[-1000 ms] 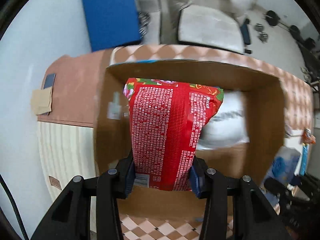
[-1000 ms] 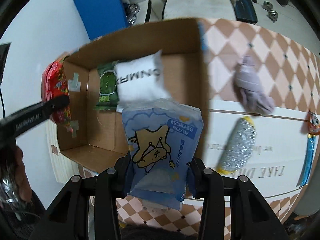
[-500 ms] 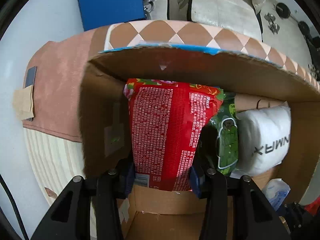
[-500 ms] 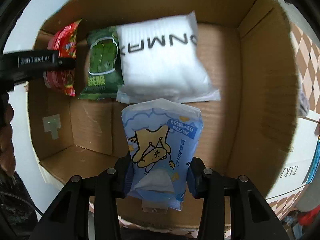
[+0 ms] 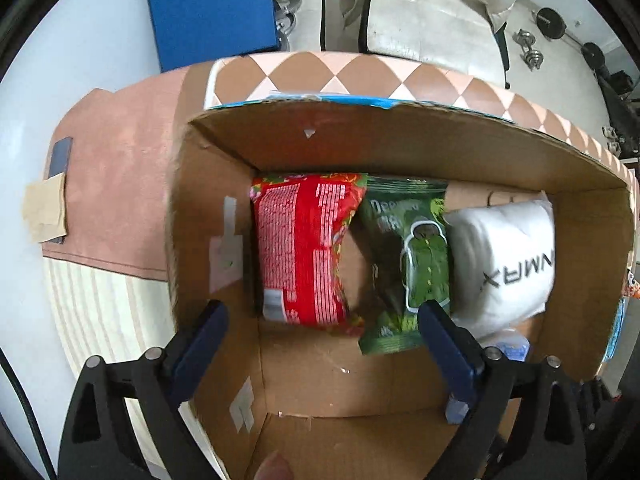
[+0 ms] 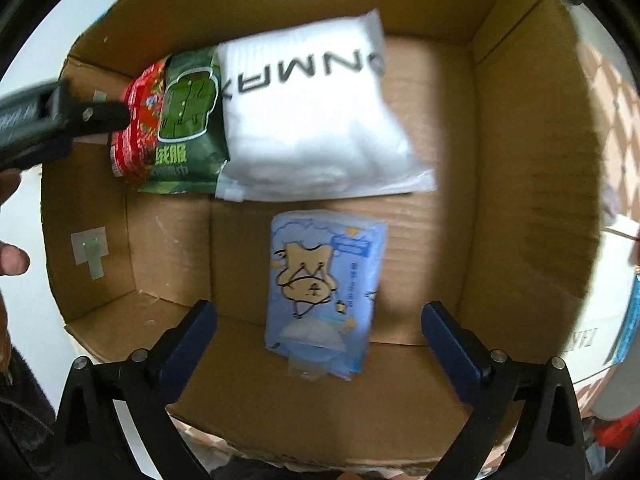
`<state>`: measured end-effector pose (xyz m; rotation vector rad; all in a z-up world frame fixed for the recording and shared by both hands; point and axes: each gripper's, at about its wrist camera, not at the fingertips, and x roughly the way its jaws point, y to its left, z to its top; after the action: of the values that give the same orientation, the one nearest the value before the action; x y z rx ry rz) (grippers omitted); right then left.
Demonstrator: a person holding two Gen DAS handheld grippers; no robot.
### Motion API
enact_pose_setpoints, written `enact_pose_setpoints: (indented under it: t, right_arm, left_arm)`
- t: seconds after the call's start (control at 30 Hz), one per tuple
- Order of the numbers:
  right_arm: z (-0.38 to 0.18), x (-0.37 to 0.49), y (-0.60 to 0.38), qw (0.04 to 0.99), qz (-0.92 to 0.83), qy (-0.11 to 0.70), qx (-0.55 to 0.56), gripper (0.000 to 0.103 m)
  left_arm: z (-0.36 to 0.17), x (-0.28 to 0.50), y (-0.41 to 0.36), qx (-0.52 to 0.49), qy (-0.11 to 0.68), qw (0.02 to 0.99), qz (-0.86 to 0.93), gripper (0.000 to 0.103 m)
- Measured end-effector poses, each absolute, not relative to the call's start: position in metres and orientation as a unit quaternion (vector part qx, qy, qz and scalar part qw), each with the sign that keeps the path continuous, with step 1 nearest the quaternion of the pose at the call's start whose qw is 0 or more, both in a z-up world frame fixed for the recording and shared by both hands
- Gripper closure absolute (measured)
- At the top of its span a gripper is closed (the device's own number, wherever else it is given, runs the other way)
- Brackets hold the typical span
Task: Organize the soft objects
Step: 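Carry both packs into the box and release them beside the others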
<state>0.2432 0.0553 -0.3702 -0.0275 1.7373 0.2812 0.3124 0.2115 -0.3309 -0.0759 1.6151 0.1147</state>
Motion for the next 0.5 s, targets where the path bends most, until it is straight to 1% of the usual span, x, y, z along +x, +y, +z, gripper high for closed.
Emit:
enact_pose_setpoints:
  t: [0.27, 0.5]
  right_arm:
    - [-0.330, 0.233, 0.039, 0.684, 0.111, 0.721, -0.024, 0.000]
    - [-0.293, 0.203, 0.034, 0.721, 0.117, 0.682, -0.025, 0.000]
  left_arm:
    - [-0.290, 0.261, 0.201, -0.038, 0.679, 0.731, 0.055, 0.005]
    - [-0.265, 0.214, 0.190, -0.056, 0.654, 0.752, 0.057, 0.004]
